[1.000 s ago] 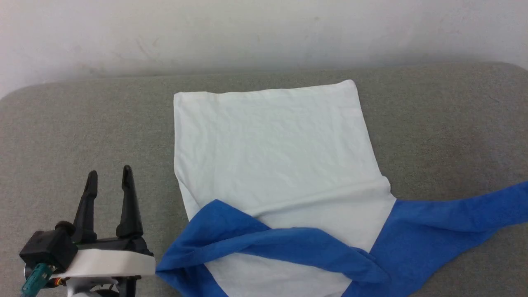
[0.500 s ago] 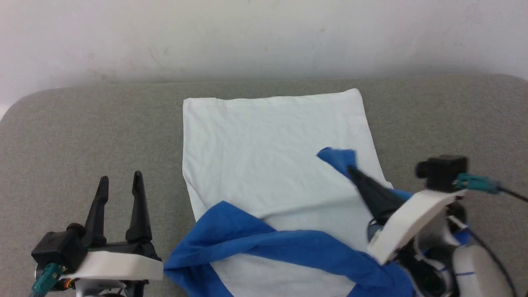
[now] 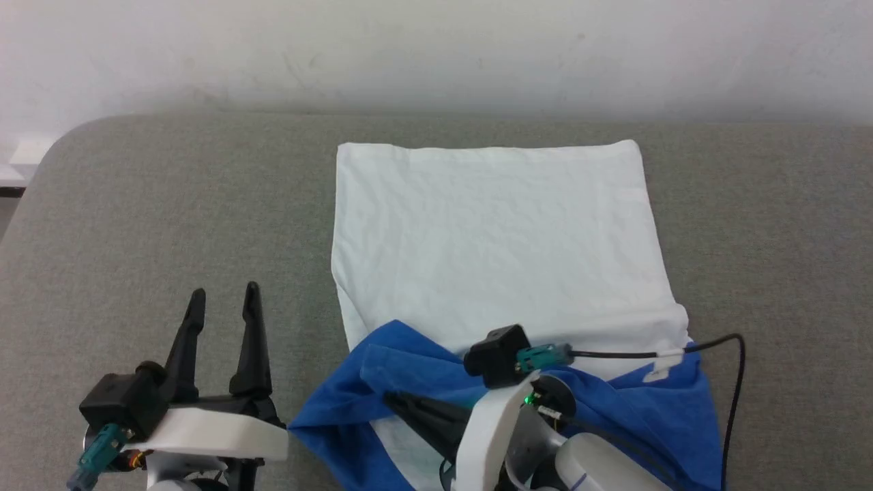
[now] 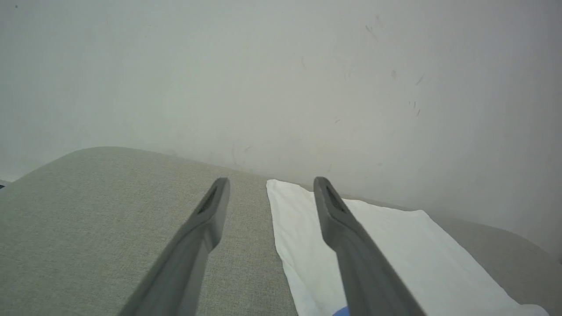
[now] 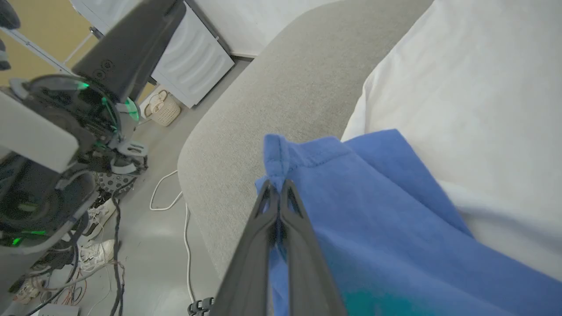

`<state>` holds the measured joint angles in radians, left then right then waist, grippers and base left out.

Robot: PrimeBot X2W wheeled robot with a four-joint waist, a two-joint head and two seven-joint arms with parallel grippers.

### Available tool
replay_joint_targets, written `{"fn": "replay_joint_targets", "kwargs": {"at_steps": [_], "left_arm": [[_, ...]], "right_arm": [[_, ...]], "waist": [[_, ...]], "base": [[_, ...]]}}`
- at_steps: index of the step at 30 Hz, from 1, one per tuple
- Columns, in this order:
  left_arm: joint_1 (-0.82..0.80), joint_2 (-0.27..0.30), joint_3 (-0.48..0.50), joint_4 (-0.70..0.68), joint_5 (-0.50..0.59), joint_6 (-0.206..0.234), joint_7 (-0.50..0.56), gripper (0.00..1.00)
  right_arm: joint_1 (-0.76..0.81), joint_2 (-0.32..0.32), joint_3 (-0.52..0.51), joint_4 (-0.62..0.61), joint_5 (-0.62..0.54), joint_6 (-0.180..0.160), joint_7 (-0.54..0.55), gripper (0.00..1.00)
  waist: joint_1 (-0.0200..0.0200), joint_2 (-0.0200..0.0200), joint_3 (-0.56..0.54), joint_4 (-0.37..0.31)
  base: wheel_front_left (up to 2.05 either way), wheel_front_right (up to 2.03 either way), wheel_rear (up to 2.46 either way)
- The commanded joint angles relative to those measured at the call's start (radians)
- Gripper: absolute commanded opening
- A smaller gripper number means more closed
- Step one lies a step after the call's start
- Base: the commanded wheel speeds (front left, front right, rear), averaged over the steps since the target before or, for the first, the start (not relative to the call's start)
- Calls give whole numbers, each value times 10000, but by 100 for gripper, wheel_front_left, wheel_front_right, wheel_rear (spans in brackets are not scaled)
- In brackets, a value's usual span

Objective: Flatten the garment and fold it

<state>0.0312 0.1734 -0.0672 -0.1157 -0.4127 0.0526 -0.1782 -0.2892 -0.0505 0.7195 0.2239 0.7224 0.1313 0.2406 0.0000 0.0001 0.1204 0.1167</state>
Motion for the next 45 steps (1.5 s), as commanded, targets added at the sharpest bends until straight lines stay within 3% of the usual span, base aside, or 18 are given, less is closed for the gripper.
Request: {"fn": "replay_joint_targets", "kwargs": {"at_steps": [1, 2, 3, 4, 9, 14, 20, 25, 29, 38, 45], "left_arm": [[-122, -47, -28, 89, -25, -74, -92, 100], [-134, -60, -38, 125, -34, -78, -116, 100], [-149, -70, -45, 163, -42, -80, -139, 100], [-163, -76, -44, 203, -50, -79, -162, 100], [-147, -23, 61, 428, -47, -1, -252, 100], [11, 112, 221, 524, -18, 159, -226, 100], [231, 242, 396, 384, 4, 385, -123, 100], [286, 388, 559, 193, 19, 548, -9, 100], [-24, 617, 740, 91, -21, 608, 189, 100], [-2809, 1587, 915, 782, -570, 82, 1527, 100], [-6293, 2421, 405, 2970, -987, -750, 3425, 100]], "right_arm": [[-261, 2, 267, 485, 118, -6, -179, 14], [-367, 2, 425, 772, 129, -6, -284, 40], [-478, 2, 557, 971, 161, -6, -462, 98], [-591, 2, 673, 1128, 180, -6, -656, 100], [-1175, 2, 951, 1068, -99, -6, -1980, 100], [-1188, -379, 133, 397, -926, -6, -2974, 100], [-245, -1037, -2805, -464, -2859, -6, -3164, 100], [976, -1181, -5382, -1831, -4098, -6, -2472, 100], [1750, -1074, -6789, -3134, -4670, -6, -1842, 100], [1934, -647, -7700, -4882, -4964, -6, -1285, 100], [1542, -375, -7483, -5254, -5051, -6, -1334, 100]], "waist": [[0, -1, 171, 131], [0, -1, 214, 149], [0, -1, 253, 158], [0, -1, 280, 154], [0, -1, 247, -7], [0, -1, -28, -288], [0, -1, -250, -587], [0, -1, -150, -838], [0, -1, 197, -1128], [0, -1, 1688, -1746], [0, -1, 2892, -2210]], "base": [[0, 0, 0], [0, 0, 0], [0, 0, 0], [0, 0, 0], [0, 0, 0], [0, 0, 0], [0, 0, 0], [0, 0, 0], [0, 0, 0], [0, 0, 0], [0, 0, 0]]}}
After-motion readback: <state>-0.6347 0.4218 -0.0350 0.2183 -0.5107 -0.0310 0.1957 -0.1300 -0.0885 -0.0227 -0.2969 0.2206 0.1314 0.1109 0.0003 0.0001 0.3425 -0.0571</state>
